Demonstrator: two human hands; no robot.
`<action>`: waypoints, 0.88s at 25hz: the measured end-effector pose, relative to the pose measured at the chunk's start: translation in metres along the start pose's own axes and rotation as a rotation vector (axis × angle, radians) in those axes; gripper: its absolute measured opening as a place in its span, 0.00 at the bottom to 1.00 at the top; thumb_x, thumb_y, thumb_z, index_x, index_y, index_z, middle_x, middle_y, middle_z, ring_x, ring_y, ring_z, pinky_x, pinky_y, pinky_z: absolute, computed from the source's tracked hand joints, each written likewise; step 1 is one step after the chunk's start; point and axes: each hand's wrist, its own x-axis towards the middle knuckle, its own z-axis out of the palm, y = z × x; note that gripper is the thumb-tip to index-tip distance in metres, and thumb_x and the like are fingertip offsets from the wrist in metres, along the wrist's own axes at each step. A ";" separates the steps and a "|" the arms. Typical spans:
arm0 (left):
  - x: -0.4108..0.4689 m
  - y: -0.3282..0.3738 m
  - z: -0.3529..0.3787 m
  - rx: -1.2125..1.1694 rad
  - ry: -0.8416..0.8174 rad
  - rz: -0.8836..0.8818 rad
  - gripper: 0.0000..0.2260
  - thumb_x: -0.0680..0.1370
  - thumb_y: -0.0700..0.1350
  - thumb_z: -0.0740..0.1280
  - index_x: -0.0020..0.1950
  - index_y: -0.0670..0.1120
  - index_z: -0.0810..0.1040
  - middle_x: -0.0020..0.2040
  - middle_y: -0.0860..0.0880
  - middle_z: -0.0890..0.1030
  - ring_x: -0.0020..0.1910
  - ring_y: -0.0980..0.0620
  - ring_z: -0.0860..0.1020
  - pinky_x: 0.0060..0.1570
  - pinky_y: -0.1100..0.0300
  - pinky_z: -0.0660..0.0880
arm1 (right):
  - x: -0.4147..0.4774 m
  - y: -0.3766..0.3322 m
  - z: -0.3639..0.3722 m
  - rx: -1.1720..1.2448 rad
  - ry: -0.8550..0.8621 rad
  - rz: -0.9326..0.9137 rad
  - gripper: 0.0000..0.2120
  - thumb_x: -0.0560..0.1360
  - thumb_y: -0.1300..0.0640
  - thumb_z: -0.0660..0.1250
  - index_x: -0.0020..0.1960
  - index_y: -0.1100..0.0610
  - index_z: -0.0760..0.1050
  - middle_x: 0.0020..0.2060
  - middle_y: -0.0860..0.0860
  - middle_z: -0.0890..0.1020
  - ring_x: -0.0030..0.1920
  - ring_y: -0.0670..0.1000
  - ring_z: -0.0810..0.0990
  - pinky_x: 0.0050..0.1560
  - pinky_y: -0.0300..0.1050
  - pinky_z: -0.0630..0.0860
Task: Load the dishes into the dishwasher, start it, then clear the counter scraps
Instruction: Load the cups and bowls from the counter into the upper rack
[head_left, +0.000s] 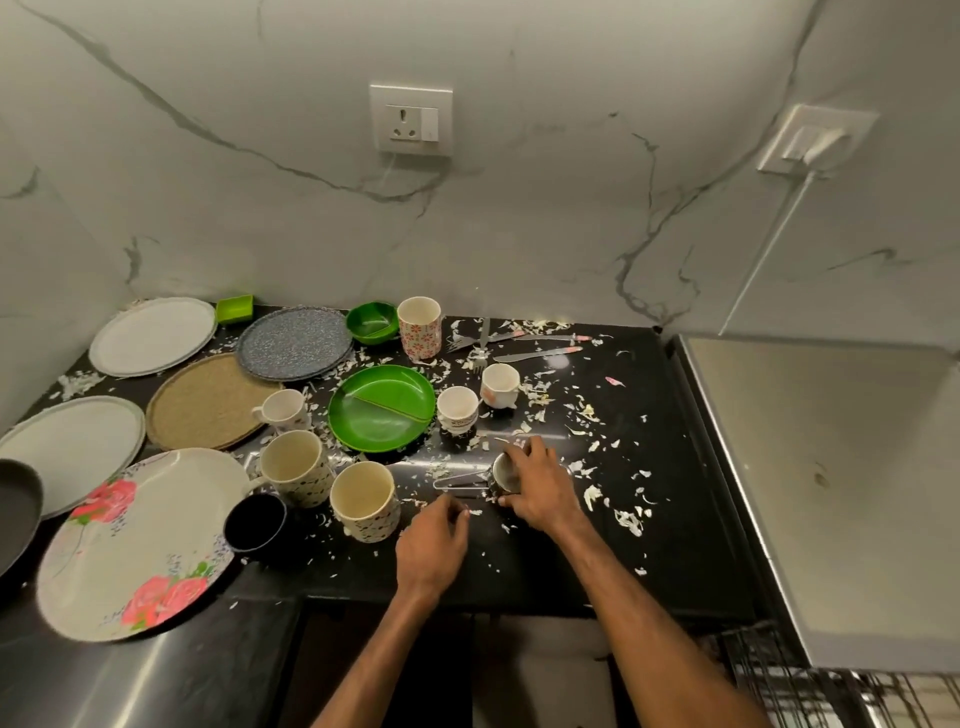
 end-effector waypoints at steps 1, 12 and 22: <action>-0.001 0.002 0.003 -0.021 -0.012 0.008 0.05 0.79 0.55 0.65 0.50 0.55 0.77 0.44 0.59 0.82 0.44 0.57 0.81 0.43 0.54 0.77 | -0.009 0.005 0.000 0.050 0.049 0.027 0.39 0.68 0.44 0.78 0.73 0.48 0.63 0.65 0.52 0.66 0.64 0.55 0.70 0.63 0.52 0.75; -0.029 0.104 0.053 -0.255 -0.007 0.415 0.10 0.81 0.47 0.66 0.61 0.48 0.75 0.55 0.52 0.78 0.51 0.53 0.76 0.51 0.55 0.74 | -0.192 0.086 -0.018 0.485 0.368 0.199 0.36 0.62 0.71 0.68 0.70 0.57 0.71 0.68 0.54 0.70 0.69 0.55 0.70 0.72 0.46 0.66; -0.198 0.200 0.171 -0.719 -1.187 0.149 0.22 0.75 0.57 0.70 0.59 0.41 0.80 0.50 0.38 0.84 0.45 0.44 0.83 0.44 0.51 0.81 | -0.402 0.171 -0.026 0.525 0.408 0.344 0.38 0.68 0.71 0.66 0.76 0.53 0.63 0.74 0.53 0.67 0.73 0.50 0.66 0.71 0.31 0.59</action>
